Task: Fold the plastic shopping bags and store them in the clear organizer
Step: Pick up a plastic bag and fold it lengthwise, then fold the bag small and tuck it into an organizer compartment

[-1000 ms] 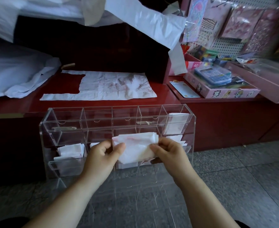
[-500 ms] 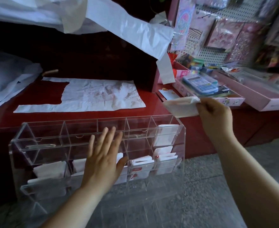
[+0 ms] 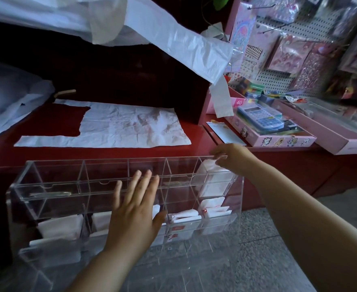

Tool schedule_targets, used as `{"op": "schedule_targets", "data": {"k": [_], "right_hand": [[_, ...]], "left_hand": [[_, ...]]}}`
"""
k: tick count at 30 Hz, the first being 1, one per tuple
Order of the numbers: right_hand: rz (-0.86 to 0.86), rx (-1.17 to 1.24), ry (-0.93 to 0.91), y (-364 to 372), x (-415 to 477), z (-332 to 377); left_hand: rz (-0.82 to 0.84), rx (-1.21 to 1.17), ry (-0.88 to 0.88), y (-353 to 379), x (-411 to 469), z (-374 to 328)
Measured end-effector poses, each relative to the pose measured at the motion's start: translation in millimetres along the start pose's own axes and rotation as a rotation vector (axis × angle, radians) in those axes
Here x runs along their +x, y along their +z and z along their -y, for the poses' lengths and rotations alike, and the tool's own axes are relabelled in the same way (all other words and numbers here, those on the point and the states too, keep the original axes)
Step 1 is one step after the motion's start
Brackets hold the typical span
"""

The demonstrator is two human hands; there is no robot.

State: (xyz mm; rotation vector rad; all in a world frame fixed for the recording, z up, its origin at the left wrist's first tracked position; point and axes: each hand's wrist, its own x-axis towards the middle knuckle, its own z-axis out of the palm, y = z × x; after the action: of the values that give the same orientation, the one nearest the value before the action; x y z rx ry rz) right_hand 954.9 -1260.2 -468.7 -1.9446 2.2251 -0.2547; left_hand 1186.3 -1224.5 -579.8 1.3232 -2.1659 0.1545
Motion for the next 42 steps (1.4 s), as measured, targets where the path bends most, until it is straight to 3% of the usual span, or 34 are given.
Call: {"op": "schedule_targets", "data": {"k": [12,18,22,26,28,33,36,39,42], "right_hand": [[-0.219,0.191,-0.045,-0.9,-8.3,-13.2],[-0.209,0.17,-0.083,-6.1,-4.4,17.2],[-0.186,0.013,-0.131,1.5,18.8,55.7],[-0.133,-0.475,-0.408,25.7,42.5,103.6],[-0.151,-0.608,-0.494,36.2,53.6,119.7],[-0.136,-0.78,-0.516,34.8,71.9,131.8],[-0.121,-0.862,-0.522,37.9,73.0,130.1],[-0.237,-0.668,-0.49,39.7,69.0,120.8],[-0.535,-0.251,-0.501,34.8,48.5,110.3]], "left_hand": [[-0.059,-0.051,-0.006,-5.1,0.7,1.6],[-0.102,-0.041,-0.076,-27.5,-0.8,30.1],[-0.132,-0.015,-0.16,-41.4,-1.6,58.7],[-0.106,0.019,-0.174,-51.5,-4.1,67.7],[-0.061,0.033,-0.168,-52.4,-6.7,71.1],[0.083,0.07,-0.17,-47.8,-16.4,82.6],[0.081,0.065,-0.173,-48.0,-20.6,86.5],[-0.032,0.004,-0.12,-52.1,-21.5,86.3],[-0.173,-0.229,-0.177,-64.6,-23.1,84.7]]}}
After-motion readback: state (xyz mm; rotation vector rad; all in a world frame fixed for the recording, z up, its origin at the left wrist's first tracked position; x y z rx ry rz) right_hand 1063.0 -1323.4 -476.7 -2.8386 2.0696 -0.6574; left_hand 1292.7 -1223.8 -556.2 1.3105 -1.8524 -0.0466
